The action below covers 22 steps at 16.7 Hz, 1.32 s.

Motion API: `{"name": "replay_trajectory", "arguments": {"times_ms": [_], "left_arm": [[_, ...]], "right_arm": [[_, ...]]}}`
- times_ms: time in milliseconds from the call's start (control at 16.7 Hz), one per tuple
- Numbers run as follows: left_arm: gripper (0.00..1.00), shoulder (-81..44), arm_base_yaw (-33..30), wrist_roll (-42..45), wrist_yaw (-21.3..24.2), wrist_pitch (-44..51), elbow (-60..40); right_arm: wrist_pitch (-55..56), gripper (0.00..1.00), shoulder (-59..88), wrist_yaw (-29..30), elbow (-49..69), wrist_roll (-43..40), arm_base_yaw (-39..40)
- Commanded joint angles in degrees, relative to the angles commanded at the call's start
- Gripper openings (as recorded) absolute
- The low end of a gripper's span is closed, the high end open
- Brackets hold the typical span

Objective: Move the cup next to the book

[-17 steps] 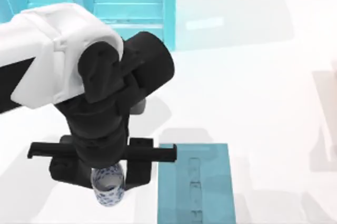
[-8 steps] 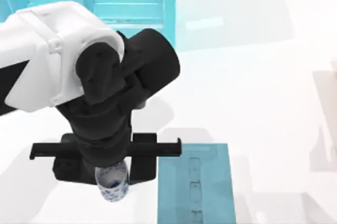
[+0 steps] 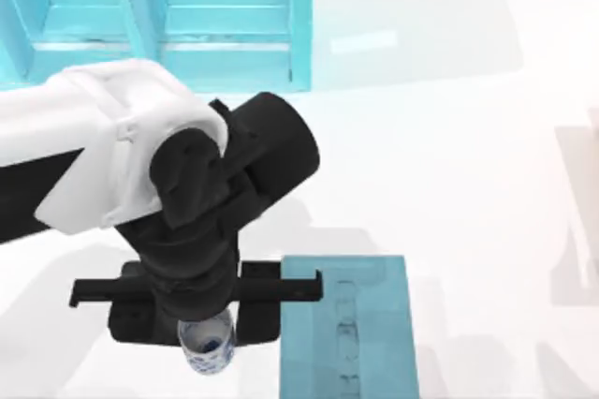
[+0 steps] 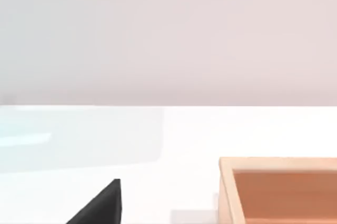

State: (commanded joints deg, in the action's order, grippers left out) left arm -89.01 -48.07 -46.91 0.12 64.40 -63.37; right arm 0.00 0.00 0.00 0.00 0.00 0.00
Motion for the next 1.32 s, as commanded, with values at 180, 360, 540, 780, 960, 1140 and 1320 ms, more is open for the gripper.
{"name": "replay_trajectory", "arguments": {"times_ms": [180,360,540,780,960,1140,1320], "left_arm": [[0.0,-0.51,-0.04,0.06,0.02,-4.41,3.13],[0.0,-1.13,-0.09,-0.1,-0.06,-6.66,5.18],[0.0,-1.13,-0.09,-0.1,-0.06,-6.66,5.18],[0.3,-1.13,-0.09,-0.1,-0.06,-6.66,5.18],[0.53,-1.13,-0.09,-0.1,-0.06,-6.66,5.18],[0.75,-1.13,-0.09,-0.1,-0.06,-6.66,5.18],[0.98,-1.13,-0.09,-0.1,-0.06,-6.66,5.18]], "right_arm": [[0.0,1.0,0.0,0.0,0.0,0.0,0.0],[0.0,1.0,0.0,0.0,0.0,0.0,0.0],[0.0,1.0,0.0,0.0,0.0,0.0,0.0],[0.0,1.0,0.0,0.0,0.0,0.0,0.0],[0.0,1.0,0.0,0.0,0.0,0.0,0.0],[0.0,1.0,0.0,0.0,0.0,0.0,0.0],[0.0,1.0,0.0,0.0,0.0,0.0,0.0]]}}
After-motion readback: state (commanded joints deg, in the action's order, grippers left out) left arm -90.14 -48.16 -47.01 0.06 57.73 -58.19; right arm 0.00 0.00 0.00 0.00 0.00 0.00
